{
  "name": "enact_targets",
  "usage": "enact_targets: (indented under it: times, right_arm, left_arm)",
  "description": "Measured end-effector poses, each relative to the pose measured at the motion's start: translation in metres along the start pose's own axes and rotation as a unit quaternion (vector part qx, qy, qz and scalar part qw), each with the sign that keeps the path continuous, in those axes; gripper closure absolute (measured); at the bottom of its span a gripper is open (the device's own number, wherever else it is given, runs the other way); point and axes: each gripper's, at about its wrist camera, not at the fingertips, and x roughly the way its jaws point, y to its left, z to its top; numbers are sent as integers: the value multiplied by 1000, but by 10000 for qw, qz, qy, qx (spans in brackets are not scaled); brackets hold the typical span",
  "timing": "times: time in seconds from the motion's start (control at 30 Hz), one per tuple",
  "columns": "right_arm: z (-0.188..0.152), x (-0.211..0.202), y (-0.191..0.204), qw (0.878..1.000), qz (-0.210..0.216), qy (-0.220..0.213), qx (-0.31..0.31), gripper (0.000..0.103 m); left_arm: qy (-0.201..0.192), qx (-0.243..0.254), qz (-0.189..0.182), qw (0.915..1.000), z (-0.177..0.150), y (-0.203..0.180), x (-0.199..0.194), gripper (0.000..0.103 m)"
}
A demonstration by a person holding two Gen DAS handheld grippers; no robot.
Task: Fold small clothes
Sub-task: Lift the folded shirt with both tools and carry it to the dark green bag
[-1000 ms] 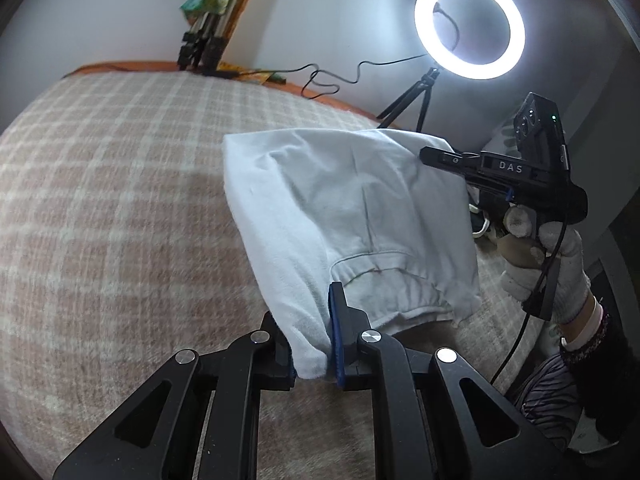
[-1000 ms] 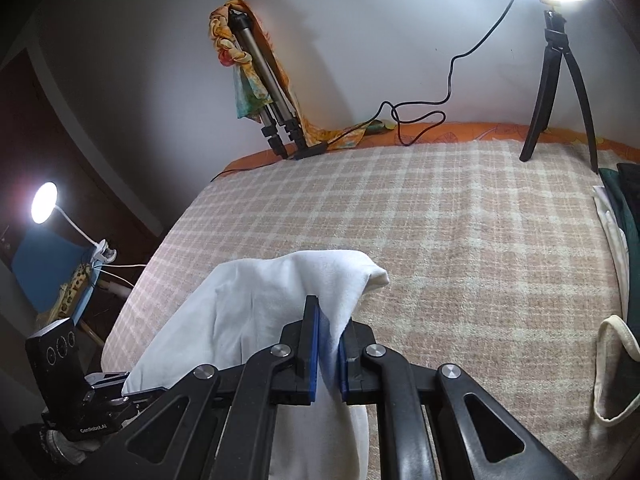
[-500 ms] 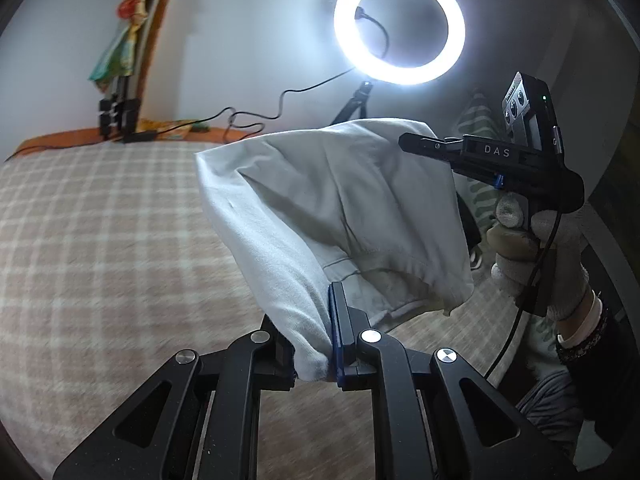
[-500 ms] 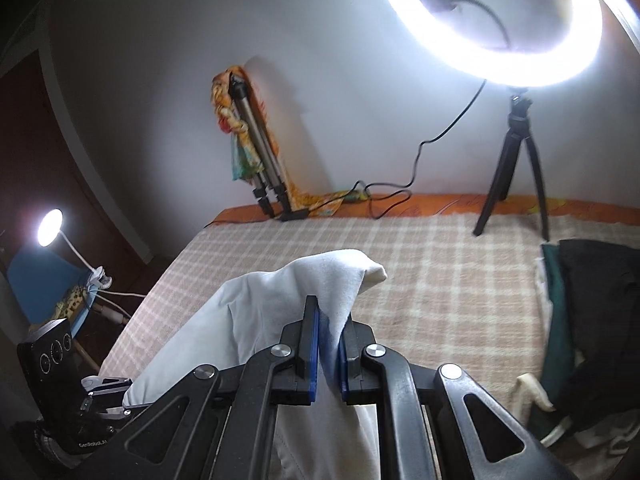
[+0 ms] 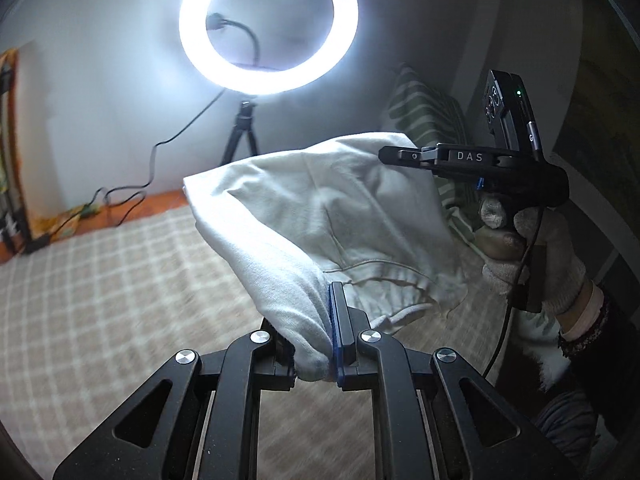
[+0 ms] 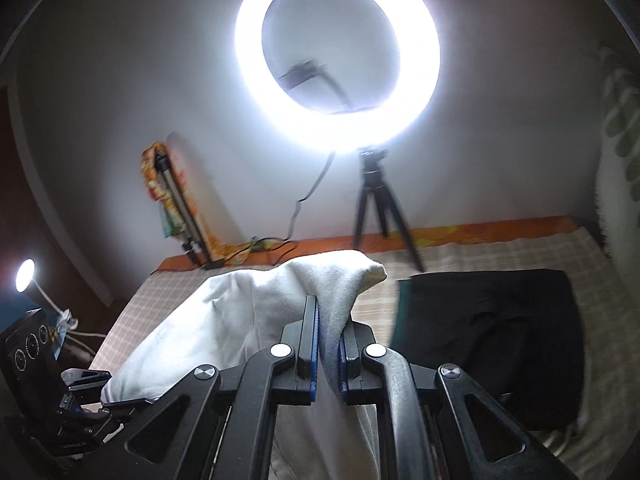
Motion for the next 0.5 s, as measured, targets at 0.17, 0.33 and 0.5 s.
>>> enact_targets:
  times: [0.17,0.33,0.5]
  right_arm:
    - [17,-12,-46,9992,-382,-111,95,98]
    - [32,-10,-88,9976,-645,-150,181,98]
    - [40,2,-113,9962,-859,-95,65,98]
  left_arm:
    - [-11,159,-203,9997,20,-24,34,92]
    - [10,207,-309,9993,37,-36,70,92]
    - [85,197,-362,9991,44,-43,103,92]
